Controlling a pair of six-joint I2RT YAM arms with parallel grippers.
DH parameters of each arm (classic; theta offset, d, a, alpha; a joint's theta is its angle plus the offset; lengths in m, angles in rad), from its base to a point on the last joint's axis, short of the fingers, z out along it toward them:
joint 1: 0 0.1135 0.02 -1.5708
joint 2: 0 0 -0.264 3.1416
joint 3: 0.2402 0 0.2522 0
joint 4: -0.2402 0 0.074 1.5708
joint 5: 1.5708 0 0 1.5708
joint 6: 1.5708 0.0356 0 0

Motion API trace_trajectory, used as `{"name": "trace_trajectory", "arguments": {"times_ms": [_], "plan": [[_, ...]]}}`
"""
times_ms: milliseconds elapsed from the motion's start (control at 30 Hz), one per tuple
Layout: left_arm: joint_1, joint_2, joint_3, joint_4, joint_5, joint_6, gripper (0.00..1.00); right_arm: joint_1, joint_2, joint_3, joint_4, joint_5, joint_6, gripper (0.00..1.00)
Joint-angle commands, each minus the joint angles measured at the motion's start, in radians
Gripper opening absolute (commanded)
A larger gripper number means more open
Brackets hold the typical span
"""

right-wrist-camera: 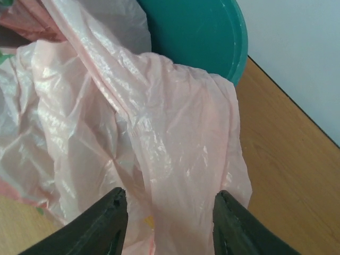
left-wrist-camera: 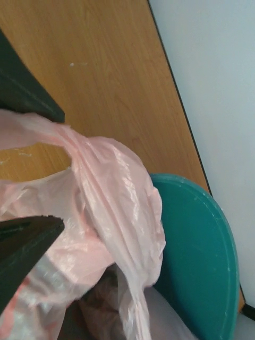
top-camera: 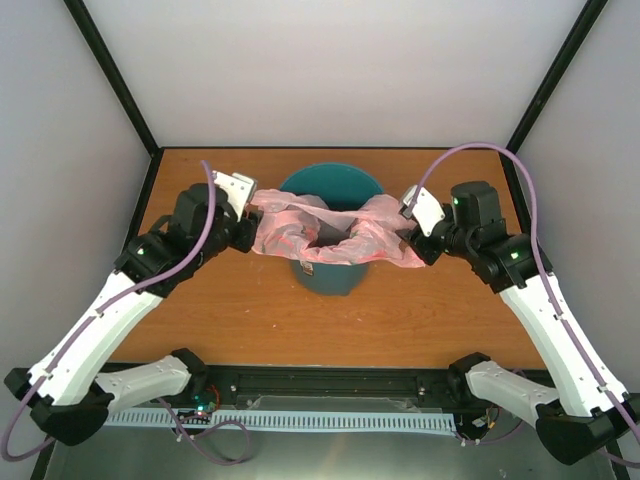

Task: Put the trash bags into the trash bin

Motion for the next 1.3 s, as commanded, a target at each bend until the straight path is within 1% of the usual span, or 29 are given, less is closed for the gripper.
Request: {"name": "trace_trajectory", "arguments": {"times_ms": [0, 100, 233, 367, 500, 633, 667, 733, 767, 833, 900, 1033, 1200, 1267], "plan": [[0.002, 0.034, -0.013, 0.096, -0.116, -0.012, 0.41, -0.001, 0.003, 0.0, 0.057, 0.023, 0.009, 0.39], [0.009, 0.065, -0.014, 0.12, -0.151, -0.025, 0.26, -0.001, 0.025, 0.014, 0.06, 0.025, 0.008, 0.26], [0.024, 0.129, -0.003, 0.137, -0.135, -0.046, 0.08, -0.003, 0.063, 0.019, 0.068, 0.025, 0.003, 0.12], [0.037, 0.151, -0.011, 0.176, -0.12, -0.05, 0.01, -0.009, 0.081, 0.012, 0.089, 0.031, 0.003, 0.03], [0.066, 0.176, -0.01, 0.188, -0.09, -0.051, 0.01, -0.033, 0.095, 0.013, 0.108, 0.022, 0.014, 0.03], [0.068, 0.165, -0.019, 0.184, -0.056, -0.054, 0.01, -0.06, 0.055, 0.006, 0.092, -0.039, 0.047, 0.13], [0.068, 0.154, -0.028, 0.189, -0.054, -0.054, 0.01, -0.064, 0.034, 0.004, 0.074, -0.067, 0.058, 0.19], [0.068, 0.139, -0.037, 0.195, -0.051, -0.053, 0.01, -0.067, -0.005, 0.006, 0.04, -0.123, 0.075, 0.39], [0.068, 0.135, -0.038, 0.194, -0.046, -0.054, 0.01, -0.067, -0.02, 0.01, 0.022, -0.142, 0.082, 0.46], [0.069, 0.131, -0.04, 0.194, -0.036, -0.055, 0.01, -0.067, -0.038, 0.02, -0.006, -0.156, 0.086, 0.53], [0.07, 0.128, -0.044, 0.194, -0.027, -0.06, 0.01, -0.067, -0.055, 0.007, -0.008, -0.137, 0.076, 0.56], [0.07, 0.117, -0.059, 0.194, -0.033, -0.062, 0.01, -0.067, -0.055, -0.066, 0.036, -0.113, 0.021, 0.68], [0.07, 0.116, -0.069, 0.197, -0.047, -0.064, 0.01, -0.067, 0.005, -0.096, 0.09, -0.084, 0.013, 0.71], [0.071, 0.122, -0.067, 0.199, -0.045, -0.065, 0.01, -0.067, 0.016, -0.101, 0.116, -0.085, 0.015, 0.68]]}}
